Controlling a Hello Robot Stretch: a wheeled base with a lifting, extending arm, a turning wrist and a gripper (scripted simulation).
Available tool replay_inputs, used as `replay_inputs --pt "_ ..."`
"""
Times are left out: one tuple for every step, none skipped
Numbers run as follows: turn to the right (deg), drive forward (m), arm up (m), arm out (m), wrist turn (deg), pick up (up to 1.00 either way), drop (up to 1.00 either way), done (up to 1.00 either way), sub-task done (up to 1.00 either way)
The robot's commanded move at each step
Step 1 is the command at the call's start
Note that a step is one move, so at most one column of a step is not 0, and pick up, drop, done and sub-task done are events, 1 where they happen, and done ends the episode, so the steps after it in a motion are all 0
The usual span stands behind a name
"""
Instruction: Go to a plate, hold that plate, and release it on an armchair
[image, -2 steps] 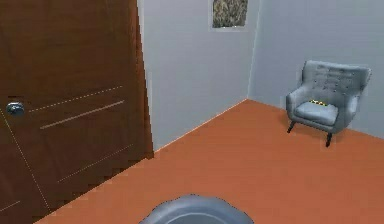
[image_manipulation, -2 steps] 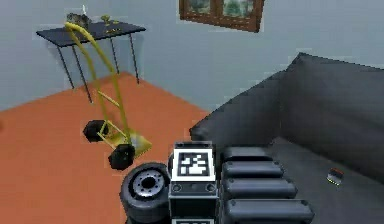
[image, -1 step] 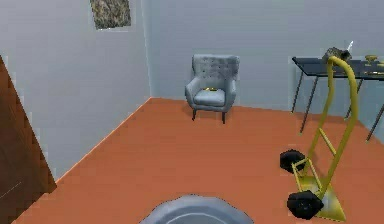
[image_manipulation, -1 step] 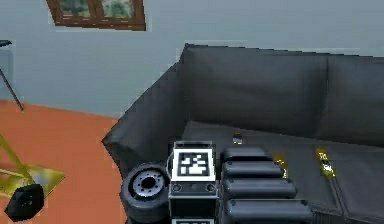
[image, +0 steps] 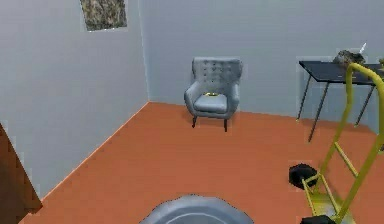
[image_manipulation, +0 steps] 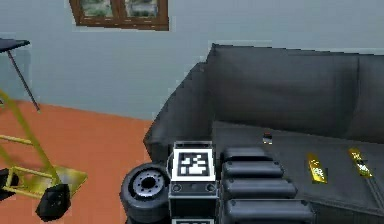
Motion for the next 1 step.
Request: replay_inputs --pt "0.0 1.00 0.00 0.00 0.0 0.00 0.00 0.00 0.00"
